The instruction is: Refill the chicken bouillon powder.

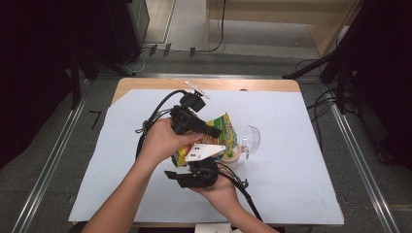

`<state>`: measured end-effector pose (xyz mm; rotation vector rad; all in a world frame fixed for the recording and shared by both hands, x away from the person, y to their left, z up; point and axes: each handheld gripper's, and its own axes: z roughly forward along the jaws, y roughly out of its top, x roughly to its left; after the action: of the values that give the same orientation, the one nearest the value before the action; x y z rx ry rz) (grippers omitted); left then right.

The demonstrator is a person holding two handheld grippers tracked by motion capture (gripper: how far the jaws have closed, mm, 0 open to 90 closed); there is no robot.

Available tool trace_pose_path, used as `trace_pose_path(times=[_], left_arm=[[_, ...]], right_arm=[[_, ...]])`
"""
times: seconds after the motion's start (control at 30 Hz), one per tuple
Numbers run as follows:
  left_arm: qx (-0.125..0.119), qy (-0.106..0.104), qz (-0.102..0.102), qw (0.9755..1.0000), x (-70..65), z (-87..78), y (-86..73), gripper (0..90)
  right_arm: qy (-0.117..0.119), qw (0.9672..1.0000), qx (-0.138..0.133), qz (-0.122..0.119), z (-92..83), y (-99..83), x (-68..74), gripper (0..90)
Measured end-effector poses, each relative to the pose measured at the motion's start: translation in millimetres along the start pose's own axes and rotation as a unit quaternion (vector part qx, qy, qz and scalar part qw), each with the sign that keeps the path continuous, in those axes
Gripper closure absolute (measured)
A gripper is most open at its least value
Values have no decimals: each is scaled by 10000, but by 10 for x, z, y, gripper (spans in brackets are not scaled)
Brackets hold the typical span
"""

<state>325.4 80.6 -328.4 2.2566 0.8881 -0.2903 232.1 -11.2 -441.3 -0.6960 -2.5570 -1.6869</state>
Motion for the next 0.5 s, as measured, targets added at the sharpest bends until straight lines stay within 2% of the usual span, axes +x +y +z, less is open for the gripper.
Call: trace_pose_path(times=[0.17, 0.3, 0.37, 0.5], left_arm=[[87, -22, -11, 10000, 23, -23, -46, 840], [108, -19, -17, 9999, 42, -27, -64, 858], [121, 97, 111, 9998, 30, -47, -84, 890], [150, 158, 155, 9996, 21, -79, -110, 899]], right_arm=[[-25, 9999, 59, -124, 42, -49, 1, 515], [7, 9999, 111, -123, 67, -78, 8, 498], [1, 9998, 165, -148, 77, -94, 6, 490], [-15, 9996, 215, -180, 71, -108, -10, 491]])
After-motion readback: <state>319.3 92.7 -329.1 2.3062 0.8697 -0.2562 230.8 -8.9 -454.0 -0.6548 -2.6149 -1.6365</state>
